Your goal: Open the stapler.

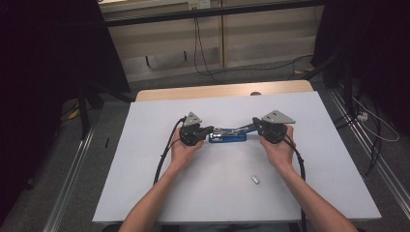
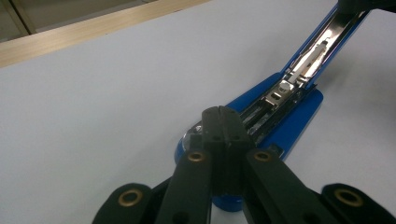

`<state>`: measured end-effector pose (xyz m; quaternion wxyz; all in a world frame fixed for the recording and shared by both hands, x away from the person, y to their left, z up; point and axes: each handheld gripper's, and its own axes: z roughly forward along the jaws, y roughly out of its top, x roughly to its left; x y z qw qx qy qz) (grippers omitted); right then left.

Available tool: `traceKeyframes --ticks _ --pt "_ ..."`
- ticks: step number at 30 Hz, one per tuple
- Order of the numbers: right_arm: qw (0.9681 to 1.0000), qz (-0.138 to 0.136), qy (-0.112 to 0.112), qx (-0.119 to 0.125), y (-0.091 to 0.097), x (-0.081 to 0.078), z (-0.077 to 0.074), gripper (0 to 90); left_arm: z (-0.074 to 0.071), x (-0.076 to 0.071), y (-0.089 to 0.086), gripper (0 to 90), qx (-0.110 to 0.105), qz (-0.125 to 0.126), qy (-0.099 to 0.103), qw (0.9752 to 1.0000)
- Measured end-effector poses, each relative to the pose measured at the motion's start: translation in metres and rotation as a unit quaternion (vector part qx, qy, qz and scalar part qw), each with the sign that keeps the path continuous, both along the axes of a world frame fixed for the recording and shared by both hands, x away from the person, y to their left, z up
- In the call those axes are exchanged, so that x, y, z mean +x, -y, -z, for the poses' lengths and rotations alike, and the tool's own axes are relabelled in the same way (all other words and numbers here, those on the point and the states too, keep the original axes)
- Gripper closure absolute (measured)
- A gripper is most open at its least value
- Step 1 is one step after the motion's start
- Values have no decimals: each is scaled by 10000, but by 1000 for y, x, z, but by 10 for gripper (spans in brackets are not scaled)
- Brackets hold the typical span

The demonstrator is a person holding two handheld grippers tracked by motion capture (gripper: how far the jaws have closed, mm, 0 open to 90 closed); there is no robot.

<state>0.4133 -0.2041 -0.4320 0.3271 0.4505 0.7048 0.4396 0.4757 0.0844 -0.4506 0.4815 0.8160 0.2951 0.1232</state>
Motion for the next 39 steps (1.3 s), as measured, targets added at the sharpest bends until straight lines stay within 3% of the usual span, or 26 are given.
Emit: traceKeyframes --ticks 23,32,39 --pt "9998 3 -123 160 20 -8 13 900 0 0 0 900 -5 -20 4 10000" --pt "9998 31 -182 97 23 -6 18 900 0 -1 0 900 19 -23 14 10000" --pt "9994 57 -209 286 23 -7 19 900 0 0 0 900 51 26 58 10000"
